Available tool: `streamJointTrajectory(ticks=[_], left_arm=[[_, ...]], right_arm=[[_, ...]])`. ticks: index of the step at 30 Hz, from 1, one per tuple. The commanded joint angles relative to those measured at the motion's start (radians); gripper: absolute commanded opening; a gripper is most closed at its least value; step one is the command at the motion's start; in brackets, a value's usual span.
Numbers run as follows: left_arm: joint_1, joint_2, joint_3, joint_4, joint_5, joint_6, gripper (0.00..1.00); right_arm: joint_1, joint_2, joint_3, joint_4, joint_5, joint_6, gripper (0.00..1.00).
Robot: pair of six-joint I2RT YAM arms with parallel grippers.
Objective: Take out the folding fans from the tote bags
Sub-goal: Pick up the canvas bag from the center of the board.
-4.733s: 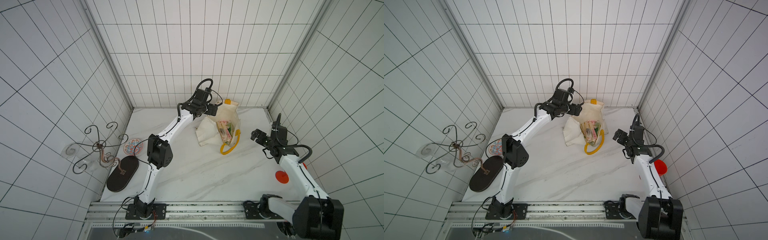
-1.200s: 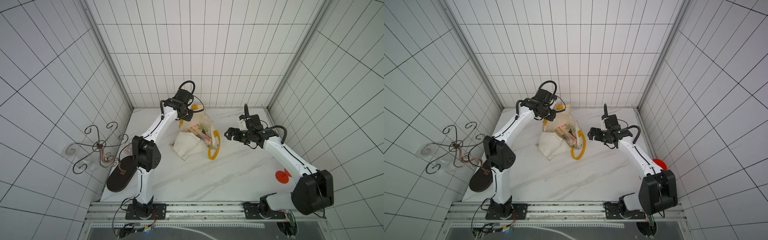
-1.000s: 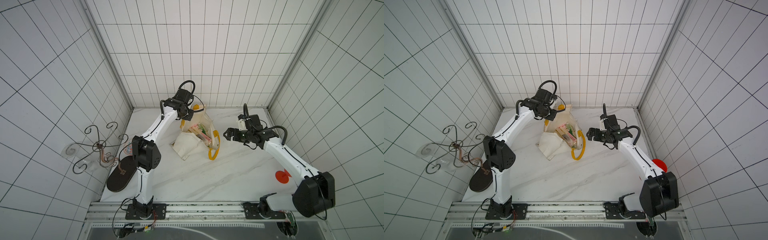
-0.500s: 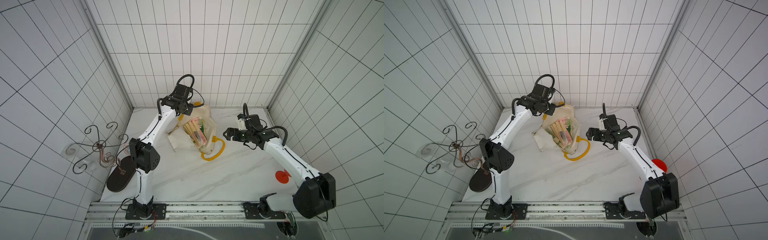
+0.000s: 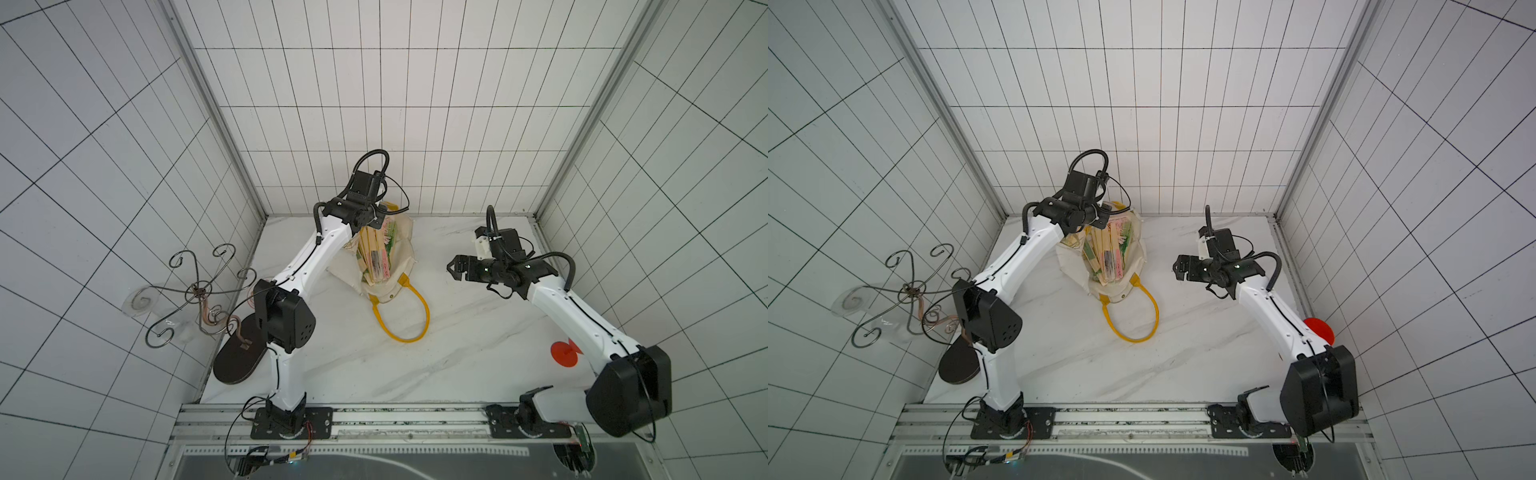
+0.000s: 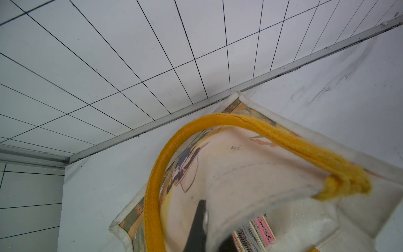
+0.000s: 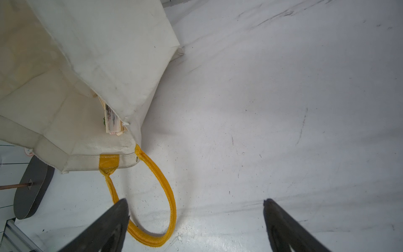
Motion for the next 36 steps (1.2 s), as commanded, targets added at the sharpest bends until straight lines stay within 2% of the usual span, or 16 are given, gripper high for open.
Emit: streamJointTrajectory(ticks=[1,8,13,19,25,30,36], left_arm=[[-0.034,-0.081,-0.063,0.124,-0.021,0.001,0.0],[-0.064,-0.157,-0.204,0.151,-0.023,0.005,0.0],[-0.086,-0.202,-0.272,0.17,-0.023,-0.007,0.0],[-0.088,-0.223,-0.324,0.201,-0.029,-0.031,0.0],[-0.088,-0.208,-0.313,0.179,-0.024,-0.062,0.0],[-0.077,-0.173,-0.244,0.111,-0.027,-0.094,0.0],[-0.048,-0.12,-0.17,0.05,0.009,-0.111,0.0]], right_arm=[[0.01,-0.022,0.066,0.009,0.005,-0.019,0.93],[0.038,-0.094,0.058,0.001,-0.033,0.0,0.86],[0.163,-0.12,0.06,0.006,-0.035,0.058,0.74],[0.324,-0.094,0.04,0.078,-0.023,0.104,0.67],[0.412,0.032,0.051,0.095,0.074,0.073,0.52],[0.418,0.108,0.013,0.222,0.104,0.067,0.52],[0.418,0.245,0.047,0.313,0.043,0.047,0.55]])
